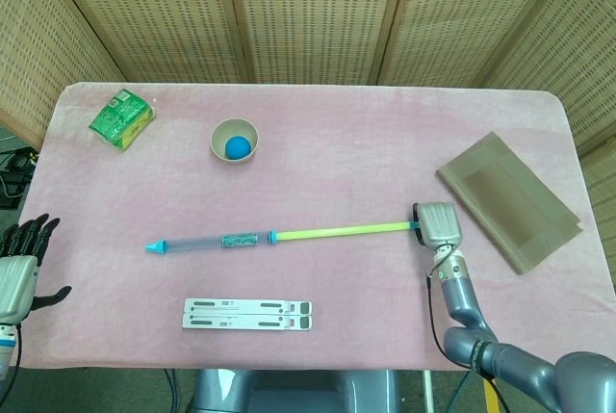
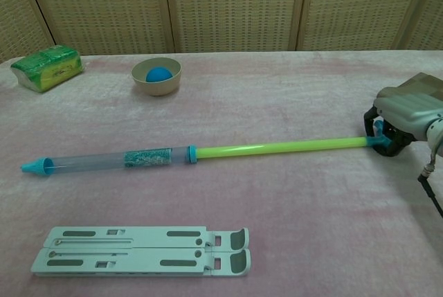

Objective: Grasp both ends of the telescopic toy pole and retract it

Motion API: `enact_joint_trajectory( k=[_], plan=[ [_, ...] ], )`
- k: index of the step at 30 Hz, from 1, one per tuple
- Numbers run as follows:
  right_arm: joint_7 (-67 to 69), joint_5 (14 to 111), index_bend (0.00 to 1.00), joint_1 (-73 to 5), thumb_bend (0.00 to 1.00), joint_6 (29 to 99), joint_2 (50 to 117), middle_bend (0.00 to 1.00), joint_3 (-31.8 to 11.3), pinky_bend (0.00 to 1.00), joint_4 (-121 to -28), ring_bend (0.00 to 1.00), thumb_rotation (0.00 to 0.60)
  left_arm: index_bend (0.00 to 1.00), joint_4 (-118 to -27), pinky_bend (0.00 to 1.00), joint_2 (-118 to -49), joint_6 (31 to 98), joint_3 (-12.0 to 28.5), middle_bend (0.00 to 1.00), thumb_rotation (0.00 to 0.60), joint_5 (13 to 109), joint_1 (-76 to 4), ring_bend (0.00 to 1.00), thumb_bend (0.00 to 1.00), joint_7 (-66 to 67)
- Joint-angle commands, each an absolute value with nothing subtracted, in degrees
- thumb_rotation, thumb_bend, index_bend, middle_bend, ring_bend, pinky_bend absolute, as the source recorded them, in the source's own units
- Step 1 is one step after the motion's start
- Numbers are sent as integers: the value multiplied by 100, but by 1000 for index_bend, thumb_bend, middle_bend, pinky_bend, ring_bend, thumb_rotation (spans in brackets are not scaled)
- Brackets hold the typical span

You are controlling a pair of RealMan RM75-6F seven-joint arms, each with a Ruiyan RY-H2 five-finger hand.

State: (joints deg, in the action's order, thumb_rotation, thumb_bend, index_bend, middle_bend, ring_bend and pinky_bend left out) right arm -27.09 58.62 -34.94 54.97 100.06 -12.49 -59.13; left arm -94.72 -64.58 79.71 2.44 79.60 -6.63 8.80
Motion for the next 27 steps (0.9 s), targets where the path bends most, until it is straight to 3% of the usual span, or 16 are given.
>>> enact_joint_trajectory(
  k=[1,15,27],
  plan=[
    [-2802,5914,806,-3445,595,5660,9869,1000,-1231,629,-6211,992,600,0,-9478,0,-6456,7968,234,0,600,7972,-665,0,136,880],
    [-4806,5120,843,-3490,619,6837,8951,1000,-1633,643,-8682,999,600,0,-9509,0,-6470,7911,206,0,600,7980,-693,0,142,907],
    [-5605,4566,848,-3728,619,7518,8440,1000,-2012,646,-9558,1000,600,6,-9589,5,-6539,7907,483,0,600,7689,-850,0,156,1226]
  ],
)
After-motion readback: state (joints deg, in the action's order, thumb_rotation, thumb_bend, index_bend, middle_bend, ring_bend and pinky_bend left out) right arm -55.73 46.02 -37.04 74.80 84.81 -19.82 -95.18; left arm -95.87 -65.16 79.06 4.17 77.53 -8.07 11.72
